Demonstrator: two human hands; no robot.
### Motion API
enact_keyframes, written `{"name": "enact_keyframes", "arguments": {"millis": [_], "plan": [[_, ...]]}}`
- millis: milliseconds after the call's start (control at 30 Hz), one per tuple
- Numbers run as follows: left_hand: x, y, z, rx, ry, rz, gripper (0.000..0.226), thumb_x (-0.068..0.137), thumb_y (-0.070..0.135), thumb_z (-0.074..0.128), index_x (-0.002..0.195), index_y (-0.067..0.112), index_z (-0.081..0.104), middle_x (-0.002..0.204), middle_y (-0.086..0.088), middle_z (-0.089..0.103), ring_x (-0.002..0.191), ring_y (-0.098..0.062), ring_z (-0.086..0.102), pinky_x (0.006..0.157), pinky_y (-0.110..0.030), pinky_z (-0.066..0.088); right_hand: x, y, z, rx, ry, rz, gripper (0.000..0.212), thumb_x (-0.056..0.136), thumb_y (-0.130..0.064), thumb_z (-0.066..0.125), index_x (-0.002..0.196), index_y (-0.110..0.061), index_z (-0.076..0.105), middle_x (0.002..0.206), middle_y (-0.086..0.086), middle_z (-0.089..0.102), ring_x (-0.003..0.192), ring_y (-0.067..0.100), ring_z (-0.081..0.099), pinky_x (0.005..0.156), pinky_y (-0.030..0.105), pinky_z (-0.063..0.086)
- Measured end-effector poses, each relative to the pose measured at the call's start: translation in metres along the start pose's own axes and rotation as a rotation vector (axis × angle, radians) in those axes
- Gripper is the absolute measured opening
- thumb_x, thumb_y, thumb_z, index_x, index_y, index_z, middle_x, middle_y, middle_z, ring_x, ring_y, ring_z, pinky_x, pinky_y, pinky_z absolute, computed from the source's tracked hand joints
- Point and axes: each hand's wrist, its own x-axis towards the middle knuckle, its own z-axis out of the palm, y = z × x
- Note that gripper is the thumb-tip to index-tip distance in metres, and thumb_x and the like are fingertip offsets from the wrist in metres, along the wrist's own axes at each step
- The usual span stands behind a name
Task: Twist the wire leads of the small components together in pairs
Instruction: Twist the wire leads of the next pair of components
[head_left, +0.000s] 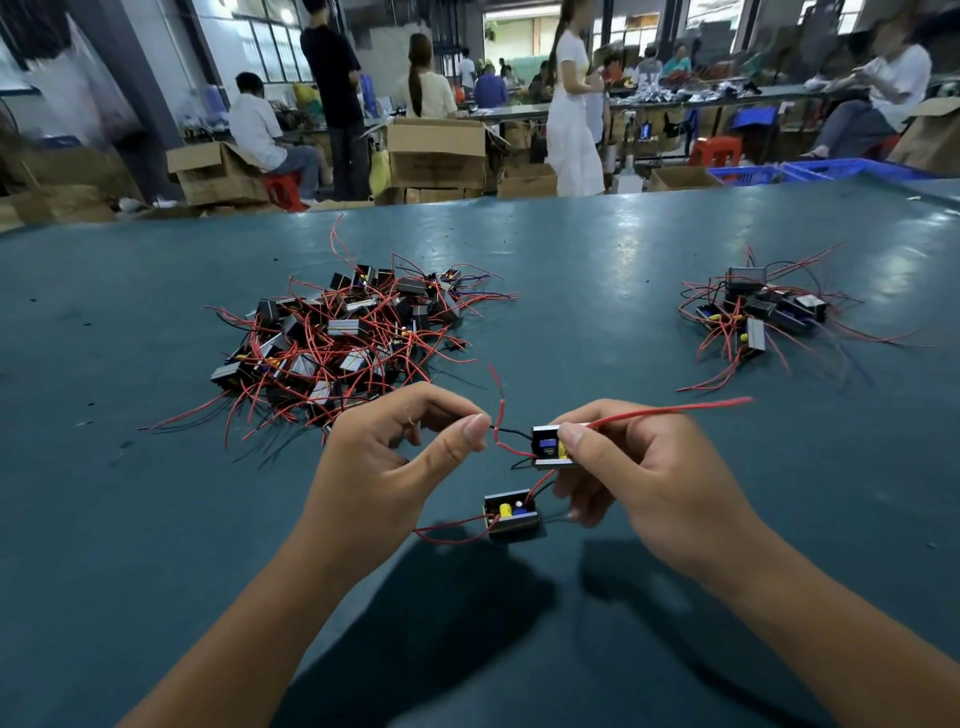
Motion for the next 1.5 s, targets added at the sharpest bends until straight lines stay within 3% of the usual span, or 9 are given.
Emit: {"name": "enact_keyframes", "arguments": {"millis": [433,600,767,867,933,1033,1100,1367,1500], "plan": [[-0.001,-0.007,-0.002,0.013,0.019,-0.056,0.009,0.091,0.032,0.069,0.086,0.026,0.073,0.077,0.005,0.072,0.067,-0.022,0.061,0.064,-0.046,0.048,0.016,0.004,-0.023,-0.200,0.157,0.053,0.016,0.091,-0.026,0.065,0.081,-0.014,0.071,0.065,0.005,0.071,0.052,0.015,0.059,0.047,0.032,0.045],[-0.002,-0.010,0.000,0.060,-0.006,-0.075,0.009,0.091,0.032,0.068,0.085,0.028,0.072,0.075,0.011,0.070,0.063,-0.002,0.055,0.063,-0.029,0.039,0.019,0.005,-0.031,-0.221,0.176,0.118,0.019,0.090,-0.027,0.069,0.084,-0.009,0.070,0.067,0.004,0.072,0.054,0.013,0.061,0.051,0.036,0.047],[-0.004,-0.011,0.004,0.093,-0.038,-0.077,0.012,0.091,0.040,0.067,0.087,0.031,0.074,0.079,0.012,0.072,0.071,-0.005,0.062,0.069,-0.032,0.044,0.023,0.008,-0.039,-0.224,0.241,0.114,0.019,0.085,-0.033,0.072,0.081,-0.015,0.074,0.059,-0.009,0.064,0.053,0.000,0.050,0.062,0.031,0.042],[-0.002,-0.011,0.004,0.097,-0.036,-0.103,0.009,0.090,0.036,0.069,0.091,0.029,0.074,0.081,0.012,0.073,0.074,-0.005,0.064,0.070,-0.031,0.046,0.023,0.008,-0.045,-0.221,0.253,0.127,0.019,0.084,-0.035,0.074,0.079,-0.017,0.076,0.061,-0.006,0.064,0.056,0.005,0.050,0.062,0.034,0.042],[-0.001,-0.013,0.003,0.111,-0.116,-0.182,0.010,0.089,0.038,0.071,0.094,0.030,0.073,0.089,0.015,0.073,0.082,-0.004,0.065,0.074,-0.026,0.047,0.024,0.010,-0.051,-0.247,0.264,0.154,0.021,0.083,-0.037,0.073,0.078,-0.018,0.076,0.058,-0.007,0.061,0.054,0.007,0.050,0.060,0.034,0.041],[-0.003,-0.015,0.004,0.297,-0.407,-0.282,0.032,0.081,0.052,0.074,0.107,0.033,0.068,0.101,0.024,0.067,0.099,0.003,0.059,0.081,-0.011,0.040,0.025,0.013,-0.061,-0.331,0.247,0.233,0.024,0.082,-0.042,0.073,0.076,-0.018,0.074,0.051,-0.010,0.059,0.044,0.002,0.049,0.057,0.032,0.040],[-0.007,-0.014,0.007,0.453,-0.539,-0.257,0.039,0.082,0.052,0.074,0.115,0.034,0.064,0.104,0.022,0.064,0.100,0.004,0.055,0.084,-0.013,0.040,0.025,0.015,-0.067,-0.406,0.239,0.266,0.025,0.082,-0.044,0.073,0.074,-0.020,0.073,0.049,-0.009,0.059,0.040,0.001,0.046,0.055,0.029,0.037],[-0.010,-0.005,0.015,0.458,-0.525,-0.164,0.022,0.084,0.035,0.076,0.102,0.029,0.067,0.096,0.014,0.058,0.090,-0.003,0.057,0.081,-0.025,0.047,0.020,0.015,-0.076,-0.670,0.278,0.360,0.030,0.077,-0.051,0.076,0.084,-0.024,0.065,0.061,0.005,0.067,0.045,0.017,0.059,0.036,0.023,0.038],[-0.010,-0.005,0.015,0.477,-0.523,-0.157,0.021,0.085,0.038,0.074,0.104,0.029,0.068,0.096,0.014,0.059,0.089,-0.003,0.056,0.073,-0.019,0.040,0.019,0.015,-0.073,-0.768,0.201,0.421,0.036,0.074,-0.053,0.078,0.085,-0.022,0.064,0.055,0.005,0.068,0.046,0.017,0.062,0.042,0.023,0.039]]}}
